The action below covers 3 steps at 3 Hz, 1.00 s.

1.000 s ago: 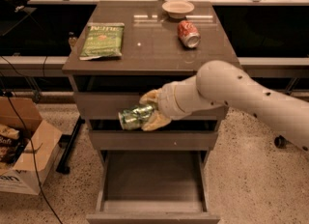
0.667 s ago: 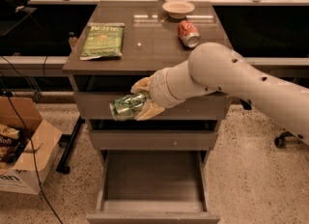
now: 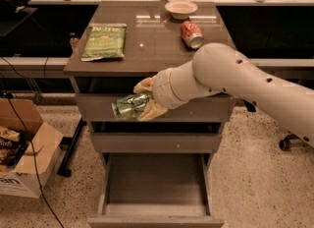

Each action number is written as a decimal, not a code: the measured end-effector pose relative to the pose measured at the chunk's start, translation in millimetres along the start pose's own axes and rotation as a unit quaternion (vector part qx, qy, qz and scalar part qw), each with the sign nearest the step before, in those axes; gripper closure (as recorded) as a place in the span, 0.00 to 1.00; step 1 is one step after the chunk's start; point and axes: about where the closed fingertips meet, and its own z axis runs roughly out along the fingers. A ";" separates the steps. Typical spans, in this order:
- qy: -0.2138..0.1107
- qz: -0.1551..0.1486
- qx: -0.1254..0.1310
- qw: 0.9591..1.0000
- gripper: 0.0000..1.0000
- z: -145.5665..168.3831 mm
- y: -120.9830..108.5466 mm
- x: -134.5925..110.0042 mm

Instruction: Pick green can from bottom drawer and place on counter

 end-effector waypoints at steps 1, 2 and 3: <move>0.007 0.001 0.037 0.999 1.00 -12.2 -29.4 5.0; 0.023 -0.007 0.064 0.998 1.00 -23.4 -57.3 7.8; 0.048 -0.011 0.080 0.996 1.00 -31.0 -94.5 18.3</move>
Offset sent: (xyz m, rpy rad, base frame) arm 0.0678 -0.0274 0.0703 0.0053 -0.1717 -0.1306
